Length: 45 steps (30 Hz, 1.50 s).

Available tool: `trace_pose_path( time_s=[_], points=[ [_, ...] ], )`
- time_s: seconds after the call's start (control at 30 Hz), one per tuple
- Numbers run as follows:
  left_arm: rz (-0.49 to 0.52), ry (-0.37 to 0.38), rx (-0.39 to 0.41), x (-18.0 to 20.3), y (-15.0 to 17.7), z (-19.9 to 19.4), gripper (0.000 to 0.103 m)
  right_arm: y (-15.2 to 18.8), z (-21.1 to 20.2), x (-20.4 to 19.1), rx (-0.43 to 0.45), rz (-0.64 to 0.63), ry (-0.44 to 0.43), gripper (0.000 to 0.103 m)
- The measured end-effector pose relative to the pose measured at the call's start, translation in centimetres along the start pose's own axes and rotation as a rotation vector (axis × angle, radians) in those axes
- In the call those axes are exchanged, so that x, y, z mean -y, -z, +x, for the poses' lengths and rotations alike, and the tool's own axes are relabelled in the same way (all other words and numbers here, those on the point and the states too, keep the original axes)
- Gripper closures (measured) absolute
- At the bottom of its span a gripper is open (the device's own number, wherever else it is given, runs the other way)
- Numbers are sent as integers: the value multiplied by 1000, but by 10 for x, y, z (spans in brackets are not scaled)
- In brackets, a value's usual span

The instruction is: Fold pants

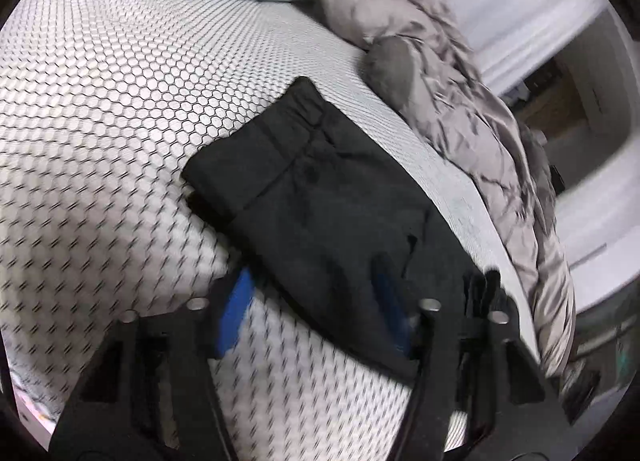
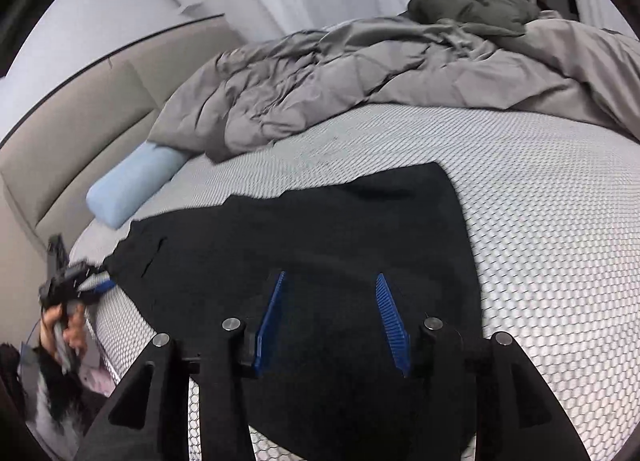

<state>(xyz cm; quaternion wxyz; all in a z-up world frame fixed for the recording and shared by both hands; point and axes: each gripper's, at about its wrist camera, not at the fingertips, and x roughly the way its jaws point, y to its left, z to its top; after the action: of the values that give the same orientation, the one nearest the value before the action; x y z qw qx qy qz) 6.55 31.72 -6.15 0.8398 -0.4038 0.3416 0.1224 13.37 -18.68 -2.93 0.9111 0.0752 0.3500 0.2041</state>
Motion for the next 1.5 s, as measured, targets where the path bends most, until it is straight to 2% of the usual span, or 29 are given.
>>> trace_pose_path(
  time_s=[0.1,0.17,0.27,0.37,0.5,0.6,0.67,0.77,0.83,0.87,0.93,0.97,1.0,1.1,1.17,1.27,1.37,1.5],
  points=[
    [-5,-49,30,13,-5,13,94,7,0,1,-11,-11,1,55],
    [31,-69,90,32,-1,5,98,9,-2,2,-14,-14,3,55],
    [189,-79,210,88,8,-18,99,10,-7,9,0,-6,3,55],
    [310,2,251,151,24,-42,102,9,-14,19,13,23,10,55],
    [550,190,238,260,71,-72,103,8,-28,37,42,72,18,55],
    [745,328,149,331,122,-75,103,9,-37,51,60,116,30,55],
    [800,348,91,348,148,-67,103,10,-41,62,62,151,42,54],
    [739,319,29,331,156,-50,102,13,-50,73,62,185,51,53],
    [686,267,24,302,150,-45,101,14,-56,76,73,196,50,51],
    [647,239,29,284,145,-42,97,14,-57,77,73,196,47,48],
    [526,167,41,239,124,-36,73,15,-58,74,69,188,47,45],
    [467,130,54,212,116,-37,50,15,-58,72,64,181,44,45],
    [363,74,77,175,100,-34,34,15,-57,69,60,172,40,45],
    [143,-36,78,95,72,-29,33,15,-54,60,54,146,36,44],
    [79,-87,74,67,64,-25,33,14,-49,54,42,129,33,44],
    [156,-143,77,66,60,-17,33,14,-40,45,20,96,28,44],
    [396,-229,87,113,57,6,33,14,-29,38,-3,84,25,44],
    [593,-374,82,173,43,56,33,14,-20,30,-20,67,18,44]
  ],
)
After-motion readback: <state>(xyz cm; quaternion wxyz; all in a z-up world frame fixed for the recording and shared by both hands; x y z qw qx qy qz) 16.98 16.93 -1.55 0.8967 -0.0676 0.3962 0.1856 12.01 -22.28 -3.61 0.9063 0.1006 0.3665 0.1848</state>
